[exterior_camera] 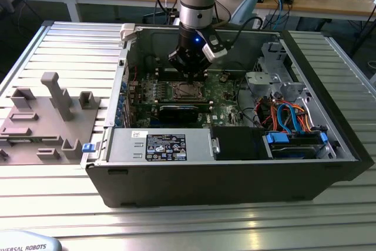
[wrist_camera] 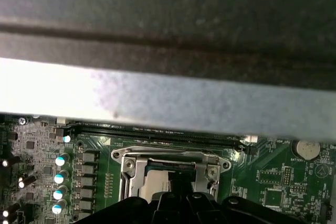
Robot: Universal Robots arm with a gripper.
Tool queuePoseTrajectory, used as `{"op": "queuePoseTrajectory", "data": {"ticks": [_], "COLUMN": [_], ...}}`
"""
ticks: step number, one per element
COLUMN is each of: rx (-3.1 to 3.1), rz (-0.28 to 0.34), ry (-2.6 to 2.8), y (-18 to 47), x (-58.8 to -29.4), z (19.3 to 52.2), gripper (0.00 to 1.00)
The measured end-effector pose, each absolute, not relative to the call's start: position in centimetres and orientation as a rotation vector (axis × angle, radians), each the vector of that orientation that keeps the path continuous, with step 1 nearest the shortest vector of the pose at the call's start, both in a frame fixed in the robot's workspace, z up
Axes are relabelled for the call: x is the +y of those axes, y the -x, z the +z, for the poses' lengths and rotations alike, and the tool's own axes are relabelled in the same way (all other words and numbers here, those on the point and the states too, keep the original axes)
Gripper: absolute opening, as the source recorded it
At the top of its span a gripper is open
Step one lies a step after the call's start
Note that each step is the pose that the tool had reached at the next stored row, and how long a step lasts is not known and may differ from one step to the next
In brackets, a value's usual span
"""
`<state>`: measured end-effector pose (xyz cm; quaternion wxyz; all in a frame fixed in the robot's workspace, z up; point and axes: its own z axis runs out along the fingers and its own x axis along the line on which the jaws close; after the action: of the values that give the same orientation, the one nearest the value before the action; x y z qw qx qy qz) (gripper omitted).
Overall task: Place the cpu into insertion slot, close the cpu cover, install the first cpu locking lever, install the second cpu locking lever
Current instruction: 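Install the first cpu locking lever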
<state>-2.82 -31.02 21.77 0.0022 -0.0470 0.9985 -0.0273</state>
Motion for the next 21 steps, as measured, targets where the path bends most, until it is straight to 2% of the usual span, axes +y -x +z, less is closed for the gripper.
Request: {"op": "queuePoseTrajectory", "data": {"ticks": [21], "rx": [3.132], "rz": [-0.086], "ry": [0.148], "y": [2.83], "x": [-31.02], "z": [22.48], "gripper": [0.11]}}
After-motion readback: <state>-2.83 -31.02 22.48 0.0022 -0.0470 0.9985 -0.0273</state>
